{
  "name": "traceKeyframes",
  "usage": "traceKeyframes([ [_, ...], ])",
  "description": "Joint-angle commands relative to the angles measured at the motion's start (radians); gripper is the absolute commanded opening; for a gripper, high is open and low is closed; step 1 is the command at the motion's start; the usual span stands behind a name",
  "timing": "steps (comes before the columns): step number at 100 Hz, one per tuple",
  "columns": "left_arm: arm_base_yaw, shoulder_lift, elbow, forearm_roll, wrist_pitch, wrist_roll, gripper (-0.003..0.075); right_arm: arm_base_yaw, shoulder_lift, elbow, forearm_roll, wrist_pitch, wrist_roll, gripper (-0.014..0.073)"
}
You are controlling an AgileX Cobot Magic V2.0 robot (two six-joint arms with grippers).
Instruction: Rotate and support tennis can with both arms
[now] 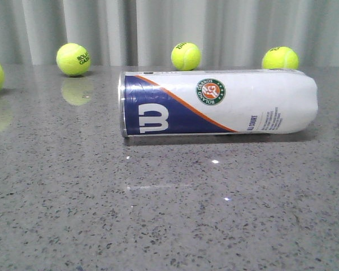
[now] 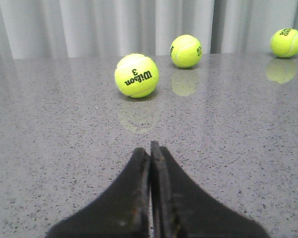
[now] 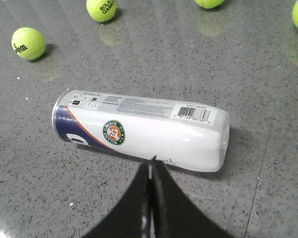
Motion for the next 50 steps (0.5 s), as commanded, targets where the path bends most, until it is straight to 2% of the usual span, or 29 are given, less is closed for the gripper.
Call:
traceKeyframes([
  [1,0.001,-0.039,0.048,-0.005,-0.08,-0.009,-0.0021,-0.005,-0.077,0.015,-0.005,-0.078,-0.01,-0.0057],
  [16,0.001,-0.039,0.044,-0.005,-0.125,-0.009,-0.0021,-0.005,-0.168,0.058,-0.005,-0.067,-0.01,-0.0057],
  [27,0.001,-0.039,0.002,-0.005,-0.106,-0.009,-0.0021,-0.005,-0.18,0.061,-0.005,-0.057,-0.01,-0.0057],
  [39,0.001,-0.032,-0.081,-0.002,-0.03,-0.009,-0.0021,-0.005,-0.178,0.061,-0.005,-0.056,-0.01,-0.0057],
  [50,0.001,0.008,-0.178,0.042,0.099,-0.009,-0.0021,-0.005,-0.178,0.061,-0.005,-0.056,-0.01,-0.0057],
])
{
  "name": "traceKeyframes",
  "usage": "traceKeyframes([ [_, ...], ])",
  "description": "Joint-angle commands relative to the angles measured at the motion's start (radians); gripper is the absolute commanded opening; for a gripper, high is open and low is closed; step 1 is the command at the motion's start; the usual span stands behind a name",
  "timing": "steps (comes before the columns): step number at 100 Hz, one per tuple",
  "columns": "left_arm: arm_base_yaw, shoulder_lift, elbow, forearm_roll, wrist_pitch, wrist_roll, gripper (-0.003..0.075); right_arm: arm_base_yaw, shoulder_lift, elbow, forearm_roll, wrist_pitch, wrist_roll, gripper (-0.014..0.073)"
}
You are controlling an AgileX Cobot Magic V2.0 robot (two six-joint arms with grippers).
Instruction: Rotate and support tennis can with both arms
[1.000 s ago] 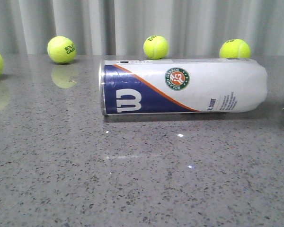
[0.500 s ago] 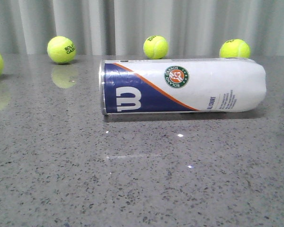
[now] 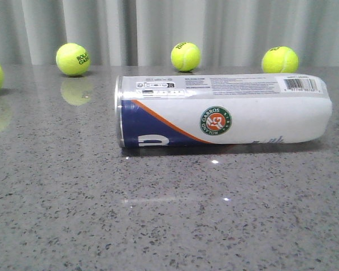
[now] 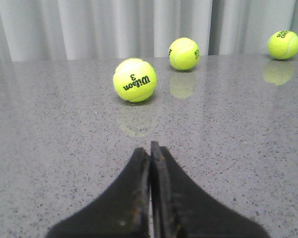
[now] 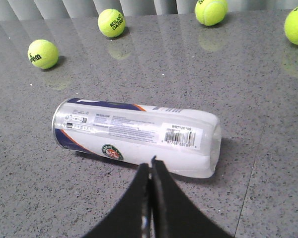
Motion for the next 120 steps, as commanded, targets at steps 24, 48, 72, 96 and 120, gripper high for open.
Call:
traceKeyframes([
  [24,0.001,0.175,-0.309,0.0,0.358,-0.009,-0.0021,-0.005,0.004,-0.025,-0.005,-0.064,-0.006,-0.0057],
  [48,0.001,0.386,-0.457,-0.065,0.615,0.0,0.014,-0.005,0.004,-0.025,-0.005,-0.064,-0.006,-0.0057],
  [72,0.001,0.548,-0.498,-0.341,0.601,0.002,0.0513,-0.005,0.004,-0.025,-0.005,-0.064,-0.006,-0.0057],
  [96,0.001,0.717,-0.498,-0.855,0.641,0.233,0.0491,-0.005,0.004,-0.025,-0.005,-0.064,-0.006,-0.0057],
  [120,0.001,0.895,-0.499,-1.258,0.711,0.516,0.0492,-0.005,0.004,-0.025,-0.005,-0.064,-0.006,-0.0057],
])
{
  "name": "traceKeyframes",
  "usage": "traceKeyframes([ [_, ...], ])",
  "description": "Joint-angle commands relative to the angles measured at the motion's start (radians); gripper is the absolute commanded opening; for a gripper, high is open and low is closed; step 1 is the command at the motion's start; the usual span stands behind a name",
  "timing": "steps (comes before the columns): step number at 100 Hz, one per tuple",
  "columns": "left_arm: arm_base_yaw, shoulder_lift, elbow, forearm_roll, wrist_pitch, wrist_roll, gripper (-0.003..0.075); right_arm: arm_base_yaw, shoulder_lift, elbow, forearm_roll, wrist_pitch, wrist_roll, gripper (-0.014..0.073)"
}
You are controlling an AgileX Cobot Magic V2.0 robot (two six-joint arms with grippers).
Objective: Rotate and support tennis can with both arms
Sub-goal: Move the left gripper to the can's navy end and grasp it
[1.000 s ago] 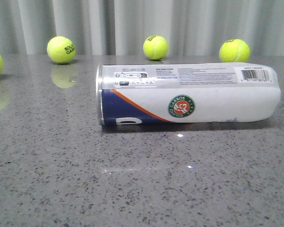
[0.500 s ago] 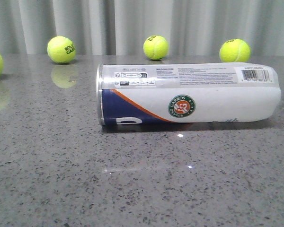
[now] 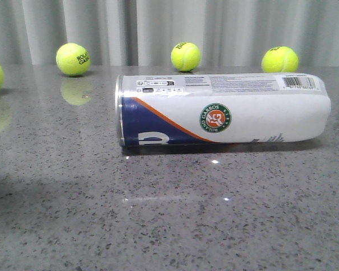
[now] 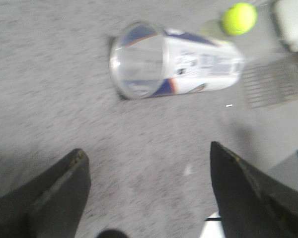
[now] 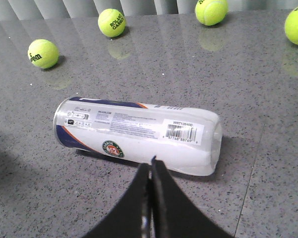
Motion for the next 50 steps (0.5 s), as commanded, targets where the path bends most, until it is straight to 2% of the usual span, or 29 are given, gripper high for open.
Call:
traceKeyframes([
  [1,0.001,0.063,-0.033,-0.167,0.01,0.091,0.0492,-0.005,0.004,-0.025,-0.003,-0.064,-0.006,-0.0057],
  [19,0.001,0.228,-0.033,-0.236,0.053,0.185,0.0492,-0.005,0.004,-0.025,-0.003,-0.064,-0.006,-0.0057],
  [40,0.001,0.415,-0.046,-0.428,0.161,0.349,0.0492,-0.005,0.004,-0.025,-0.003,-0.064,-0.006,-0.0057],
  [50,0.001,0.503,-0.094,-0.46,0.23,0.358,0.0492,-0.005,0.004,-0.025,-0.003,-0.064,-0.006,-0.0057],
])
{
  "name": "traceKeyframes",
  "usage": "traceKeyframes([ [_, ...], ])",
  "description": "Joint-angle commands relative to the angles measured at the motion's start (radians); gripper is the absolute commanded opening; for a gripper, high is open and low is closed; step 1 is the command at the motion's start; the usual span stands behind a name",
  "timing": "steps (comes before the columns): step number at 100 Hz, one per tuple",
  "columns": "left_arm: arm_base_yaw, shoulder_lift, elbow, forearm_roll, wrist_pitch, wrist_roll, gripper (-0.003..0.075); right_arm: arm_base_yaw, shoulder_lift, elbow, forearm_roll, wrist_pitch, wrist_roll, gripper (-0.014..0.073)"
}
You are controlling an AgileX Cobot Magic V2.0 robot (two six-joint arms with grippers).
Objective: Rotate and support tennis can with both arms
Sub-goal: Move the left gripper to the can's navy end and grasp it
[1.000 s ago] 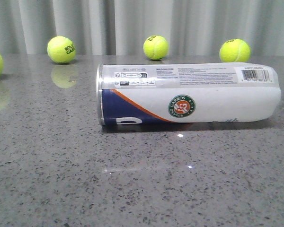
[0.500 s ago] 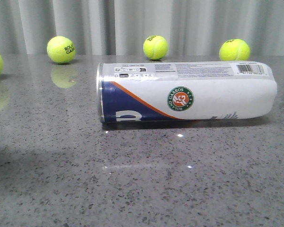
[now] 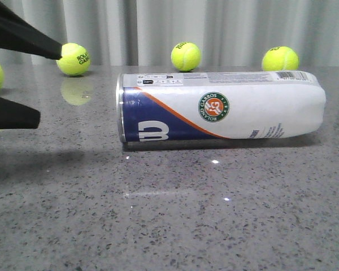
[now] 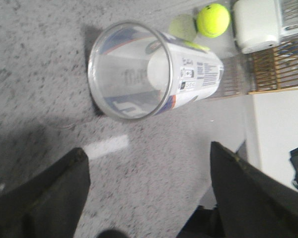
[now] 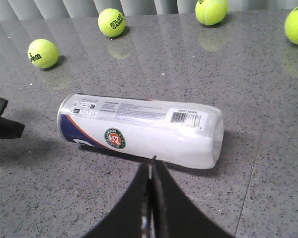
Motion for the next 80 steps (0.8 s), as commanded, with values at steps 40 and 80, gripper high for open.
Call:
traceKeyframes([
  [40,-0.112,0.297,-0.288,-0.123,0.153,0.027,0.0492,-0.005,0.004,-0.025,-0.003,-0.064,-0.006,-0.0057],
  [80,-0.256,0.488,-0.432,-0.258,0.198,0.025,0.0393,-0.005,0.004,-0.025,-0.003,-0.064,-0.006,-0.0057],
])
